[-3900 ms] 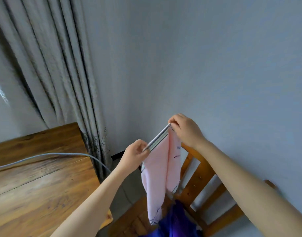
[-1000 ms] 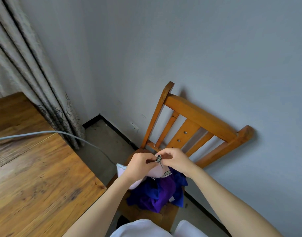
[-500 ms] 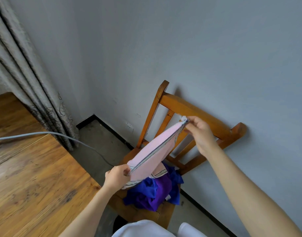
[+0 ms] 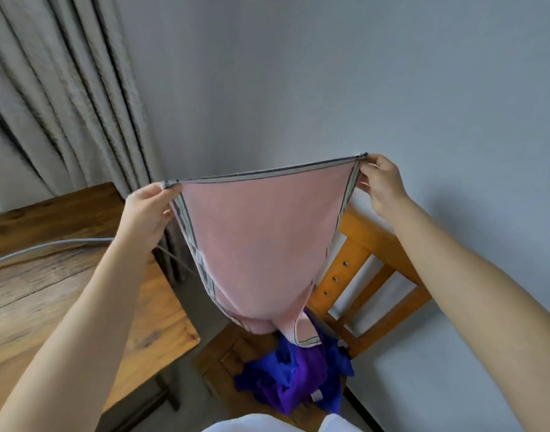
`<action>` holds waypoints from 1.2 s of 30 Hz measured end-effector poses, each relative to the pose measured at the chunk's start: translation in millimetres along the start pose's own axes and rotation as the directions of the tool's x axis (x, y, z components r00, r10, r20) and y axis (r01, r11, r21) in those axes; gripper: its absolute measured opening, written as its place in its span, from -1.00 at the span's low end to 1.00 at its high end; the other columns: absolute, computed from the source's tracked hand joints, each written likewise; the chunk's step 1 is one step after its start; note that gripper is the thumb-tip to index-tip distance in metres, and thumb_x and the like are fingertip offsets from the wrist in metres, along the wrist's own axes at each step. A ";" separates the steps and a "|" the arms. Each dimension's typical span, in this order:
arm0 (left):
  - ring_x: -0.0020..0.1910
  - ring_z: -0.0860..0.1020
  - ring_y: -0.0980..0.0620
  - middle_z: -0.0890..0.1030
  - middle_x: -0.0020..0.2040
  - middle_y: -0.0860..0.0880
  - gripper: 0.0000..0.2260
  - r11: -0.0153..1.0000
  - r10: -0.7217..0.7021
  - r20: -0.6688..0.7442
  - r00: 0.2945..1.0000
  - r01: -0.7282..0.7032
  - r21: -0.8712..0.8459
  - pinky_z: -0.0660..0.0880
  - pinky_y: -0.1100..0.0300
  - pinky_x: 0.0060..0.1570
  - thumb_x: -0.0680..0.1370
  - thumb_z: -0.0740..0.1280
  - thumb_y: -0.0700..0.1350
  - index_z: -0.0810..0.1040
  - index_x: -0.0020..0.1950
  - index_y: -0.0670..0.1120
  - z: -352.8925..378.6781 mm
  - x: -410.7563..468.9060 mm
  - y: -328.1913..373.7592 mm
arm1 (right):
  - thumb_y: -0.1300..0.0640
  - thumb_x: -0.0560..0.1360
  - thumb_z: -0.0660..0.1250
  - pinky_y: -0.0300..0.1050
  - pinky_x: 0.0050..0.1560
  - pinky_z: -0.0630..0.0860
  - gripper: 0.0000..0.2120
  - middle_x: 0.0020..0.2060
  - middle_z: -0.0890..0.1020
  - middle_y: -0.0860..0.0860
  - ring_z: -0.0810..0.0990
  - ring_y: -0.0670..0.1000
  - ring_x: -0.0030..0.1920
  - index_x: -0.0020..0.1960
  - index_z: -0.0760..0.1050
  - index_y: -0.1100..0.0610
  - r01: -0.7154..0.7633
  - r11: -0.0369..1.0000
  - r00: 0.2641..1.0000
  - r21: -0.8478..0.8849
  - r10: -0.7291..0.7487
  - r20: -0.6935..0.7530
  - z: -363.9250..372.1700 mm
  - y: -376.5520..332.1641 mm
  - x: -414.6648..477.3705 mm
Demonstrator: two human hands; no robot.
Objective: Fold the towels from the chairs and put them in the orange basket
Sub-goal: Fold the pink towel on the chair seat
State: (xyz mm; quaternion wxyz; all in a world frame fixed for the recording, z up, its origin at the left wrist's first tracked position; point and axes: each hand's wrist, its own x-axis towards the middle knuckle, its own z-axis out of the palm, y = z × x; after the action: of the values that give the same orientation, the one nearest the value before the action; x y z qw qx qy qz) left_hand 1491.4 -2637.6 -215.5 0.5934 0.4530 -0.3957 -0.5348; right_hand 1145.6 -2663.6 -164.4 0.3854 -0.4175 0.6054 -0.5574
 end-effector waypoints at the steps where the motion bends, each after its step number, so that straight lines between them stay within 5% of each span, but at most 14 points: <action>1: -0.44 0.57 0.24 0.64 -0.43 0.11 -0.58 0.999 0.042 0.009 0.999 -0.042 -0.008 0.46 0.40 -0.38 0.55 0.24 -0.31 0.67 -0.42 0.00 5.2 -0.9 15.2 | 0.30 0.55 0.21 -0.29 -0.28 0.48 -0.83 -0.24 0.53 0.01 0.52 -0.06 -0.28 -0.16 0.41 0.07 0.029 0.999 1.000 0.014 -0.029 0.003 -1.0 -14.0 5.2; 10: -0.39 0.59 0.17 0.66 -0.37 0.07 -0.66 0.932 0.361 0.031 0.932 -0.359 -0.047 0.52 0.26 -0.29 0.55 0.25 -0.24 0.67 -0.35 -0.03 56.1 -87.6 107.2 | 0.28 0.53 0.18 -0.22 -0.30 0.48 -0.83 -0.30 0.50 -0.02 0.46 -0.06 -0.33 -0.15 0.42 0.04 0.233 0.958 0.965 0.167 -0.249 0.082 -54.2 -108.3 -14.1; 16: -0.44 0.58 0.16 0.65 -0.39 0.05 -0.64 0.940 0.339 -0.030 0.940 -0.340 -0.014 0.55 0.29 -0.36 0.56 0.22 -0.28 0.68 -0.33 -0.05 72.1 -185.7 85.7 | 0.28 0.54 0.17 -0.25 -0.38 0.41 -0.82 -0.30 0.48 -0.01 0.42 -0.06 -0.34 -0.16 0.41 0.05 0.226 0.967 0.950 0.114 -0.245 0.194 -98.9 -81.6 -60.1; 27: -0.41 0.60 0.11 0.67 -0.33 0.00 -0.65 0.998 -0.055 -0.149 0.987 0.059 0.020 0.53 0.34 -0.43 0.58 0.18 -0.27 0.70 -0.25 -0.07 72.9 -325.6 -39.1 | 0.30 0.55 0.18 -0.31 -0.32 0.45 -0.79 -0.24 0.51 -0.01 0.49 -0.08 -0.26 -0.17 0.40 0.03 0.101 0.990 0.967 -0.101 -0.073 0.244 -175.0 51.3 -143.4; 33: -0.27 0.61 -0.02 0.67 -0.20 -0.13 -0.87 0.935 -0.331 -0.326 0.886 0.354 0.014 0.52 0.18 -0.30 0.55 0.27 -0.24 0.61 -0.02 -0.19 67.5 -368.7 -125.2 | 0.19 0.58 0.19 -0.08 -0.03 0.41 -0.93 0.00 0.52 0.12 0.48 0.07 0.02 0.05 0.38 0.16 -0.019 0.940 0.961 -0.342 0.111 0.253 -201.4 139.0 -182.1; 36: -0.12 0.61 -0.09 0.65 -0.08 -0.16 -0.89 0.861 -0.424 -0.380 0.822 0.496 0.112 0.53 0.13 -0.19 0.56 0.28 -0.19 0.60 -0.05 -0.14 67.3 -383.9 -165.6 | 0.22 0.59 0.16 -0.17 -0.21 0.39 -0.94 -0.04 0.49 0.12 0.45 0.08 -0.01 0.05 0.35 0.19 -0.105 0.897 0.943 -0.428 0.227 0.244 -210.3 175.4 -206.1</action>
State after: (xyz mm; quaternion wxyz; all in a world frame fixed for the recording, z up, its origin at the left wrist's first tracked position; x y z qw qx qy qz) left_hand 1337.4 -2266.8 -350.3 0.4557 0.6801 -0.2177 -0.5315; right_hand 1009.3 -2391.3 -321.7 0.4198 -0.5115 0.6798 -0.3163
